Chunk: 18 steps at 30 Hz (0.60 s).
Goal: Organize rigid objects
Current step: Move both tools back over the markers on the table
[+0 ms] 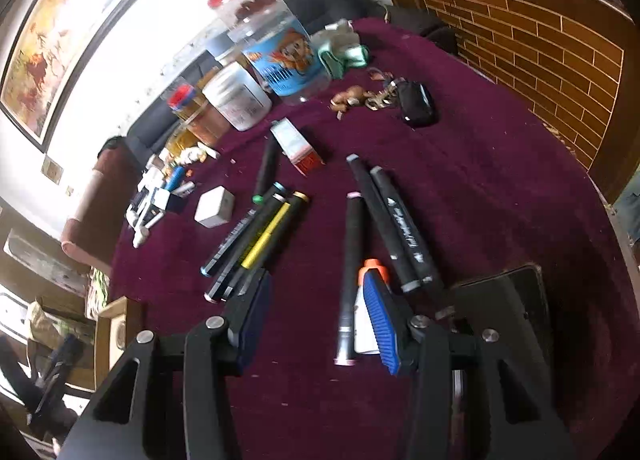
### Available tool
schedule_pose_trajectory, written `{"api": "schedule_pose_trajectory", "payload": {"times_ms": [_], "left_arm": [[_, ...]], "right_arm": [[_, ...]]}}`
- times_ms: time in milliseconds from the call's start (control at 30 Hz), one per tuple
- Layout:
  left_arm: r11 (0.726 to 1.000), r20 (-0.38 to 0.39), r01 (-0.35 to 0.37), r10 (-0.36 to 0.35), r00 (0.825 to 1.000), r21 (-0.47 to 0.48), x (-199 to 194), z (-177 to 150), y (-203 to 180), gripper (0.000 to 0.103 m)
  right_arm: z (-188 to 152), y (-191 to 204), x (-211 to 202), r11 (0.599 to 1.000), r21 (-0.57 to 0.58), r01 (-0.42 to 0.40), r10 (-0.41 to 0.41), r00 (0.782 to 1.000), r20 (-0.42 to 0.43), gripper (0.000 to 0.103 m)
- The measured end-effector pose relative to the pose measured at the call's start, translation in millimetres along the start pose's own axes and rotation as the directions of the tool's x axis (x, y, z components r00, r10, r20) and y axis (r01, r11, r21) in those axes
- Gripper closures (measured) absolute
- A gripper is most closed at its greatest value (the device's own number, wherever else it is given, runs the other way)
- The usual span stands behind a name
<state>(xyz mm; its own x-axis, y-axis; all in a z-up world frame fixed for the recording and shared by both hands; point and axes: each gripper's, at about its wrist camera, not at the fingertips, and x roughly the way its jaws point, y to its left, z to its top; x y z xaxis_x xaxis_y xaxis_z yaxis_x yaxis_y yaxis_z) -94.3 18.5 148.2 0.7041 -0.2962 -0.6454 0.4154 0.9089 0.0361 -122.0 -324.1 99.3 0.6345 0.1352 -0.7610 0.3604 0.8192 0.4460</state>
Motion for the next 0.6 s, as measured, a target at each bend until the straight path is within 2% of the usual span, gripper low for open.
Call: {"api": "schedule_pose_trajectory", "payload": {"times_ms": [100, 167, 233, 367, 600], "left_arm": [[0.996, 0.003, -0.001, 0.001, 1.000, 0.084, 5.4, -5.8, -34.9, 0.019], [0.995, -0.018, -0.011, 0.013, 1.000, 0.102, 14.8, -9.8, -45.1, 0.019], [0.997, -0.059, 0.003, 0.002, 0.998, 0.078, 23.9, -14.0, -43.8, 0.019], [1.000, -0.110, -0.005, 0.004, 0.994, -0.006, 32.6, -20.6, -29.1, 0.019], [0.999, -0.114, -0.029, 0.026, 0.993, -0.025, 28.7, -30.0, -17.0, 0.019]], "right_arm": [[1.3, 4.5, 15.4, 0.999, -0.028, -0.019, 0.018, 0.999, -0.036, 0.056], [1.3, 15.5, 23.2, 0.997, -0.064, -0.031, 0.028, 0.998, -0.053, 0.056], [1.2, 32.8, 35.4, 0.995, -0.102, -0.022, 0.014, 0.997, -0.077, 0.057], [5.8, 55.8, 65.6, 0.995, -0.101, 0.005, -0.016, 0.994, -0.109, 0.057], [19.4, 70.4, 95.4, 0.993, -0.077, 0.092, -0.100, 0.989, -0.107, 0.057]]}}
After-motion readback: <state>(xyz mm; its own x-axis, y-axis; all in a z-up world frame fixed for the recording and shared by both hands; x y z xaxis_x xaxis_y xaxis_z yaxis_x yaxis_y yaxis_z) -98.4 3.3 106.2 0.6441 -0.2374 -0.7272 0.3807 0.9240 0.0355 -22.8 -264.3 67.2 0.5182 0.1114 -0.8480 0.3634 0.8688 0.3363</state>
